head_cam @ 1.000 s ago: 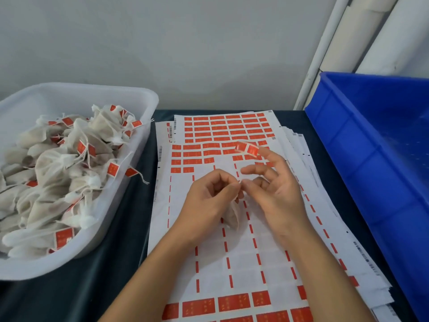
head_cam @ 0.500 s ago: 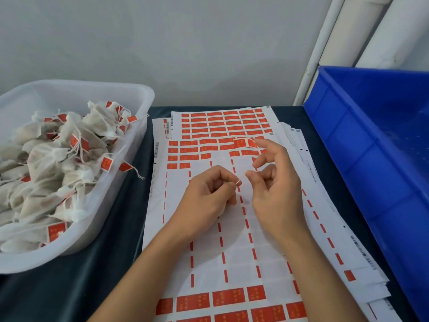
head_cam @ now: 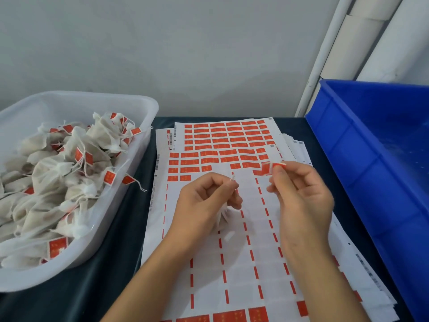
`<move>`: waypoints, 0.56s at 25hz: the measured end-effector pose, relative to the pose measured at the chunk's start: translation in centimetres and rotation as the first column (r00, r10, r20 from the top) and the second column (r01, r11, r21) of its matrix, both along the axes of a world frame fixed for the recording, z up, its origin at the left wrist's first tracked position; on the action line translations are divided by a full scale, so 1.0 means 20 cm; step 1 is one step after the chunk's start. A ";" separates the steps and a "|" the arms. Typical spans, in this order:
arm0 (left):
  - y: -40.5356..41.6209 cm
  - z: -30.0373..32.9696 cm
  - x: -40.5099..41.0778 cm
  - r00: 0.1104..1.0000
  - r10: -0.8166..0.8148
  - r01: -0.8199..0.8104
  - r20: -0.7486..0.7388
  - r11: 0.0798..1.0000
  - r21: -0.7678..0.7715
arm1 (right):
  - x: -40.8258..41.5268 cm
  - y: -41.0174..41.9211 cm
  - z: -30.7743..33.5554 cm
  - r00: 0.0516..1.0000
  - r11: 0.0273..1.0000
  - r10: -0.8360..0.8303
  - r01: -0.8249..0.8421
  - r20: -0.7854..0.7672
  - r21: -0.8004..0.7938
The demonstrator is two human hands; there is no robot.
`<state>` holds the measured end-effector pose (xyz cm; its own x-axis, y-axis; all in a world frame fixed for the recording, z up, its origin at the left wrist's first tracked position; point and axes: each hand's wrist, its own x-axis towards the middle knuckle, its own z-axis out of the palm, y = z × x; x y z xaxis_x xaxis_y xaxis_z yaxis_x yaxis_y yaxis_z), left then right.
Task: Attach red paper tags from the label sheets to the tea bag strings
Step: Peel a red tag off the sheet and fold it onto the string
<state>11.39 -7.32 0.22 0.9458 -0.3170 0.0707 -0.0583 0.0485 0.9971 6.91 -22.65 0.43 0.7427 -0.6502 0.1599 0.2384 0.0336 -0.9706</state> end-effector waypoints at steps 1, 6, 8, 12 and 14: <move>0.00 0.00 0.00 1.000 0.018 -0.017 0.012 1.000 -0.017 | 0.00 0.00 0.01 0.999 0.999 0.017 -0.016 -0.030 0.043; -0.04 0.00 -0.04 0.992 0.104 -0.103 0.072 0.995 -0.017 | -0.01 0.06 0.02 0.974 0.936 0.224 -0.205 -0.039 0.286; -0.04 0.00 -0.04 0.989 0.140 -0.138 0.054 0.990 -0.038 | -0.01 0.07 0.02 0.963 0.909 0.267 -0.241 -0.033 0.341; -0.04 0.01 -0.04 0.986 0.169 -0.170 -0.010 0.984 -0.057 | -0.02 0.07 0.03 0.955 0.897 0.294 -0.263 -0.035 0.355; -0.04 0.01 -0.04 0.986 0.169 -0.170 -0.011 0.984 -0.053 | -0.03 0.08 0.04 0.948 0.904 0.314 -0.281 -0.055 0.322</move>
<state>10.52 -8.14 0.43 0.9859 -0.1482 0.0772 -0.0641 0.0915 0.9937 6.33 -20.97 1.19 0.9109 -0.4005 -0.0991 0.0701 0.3870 -0.9194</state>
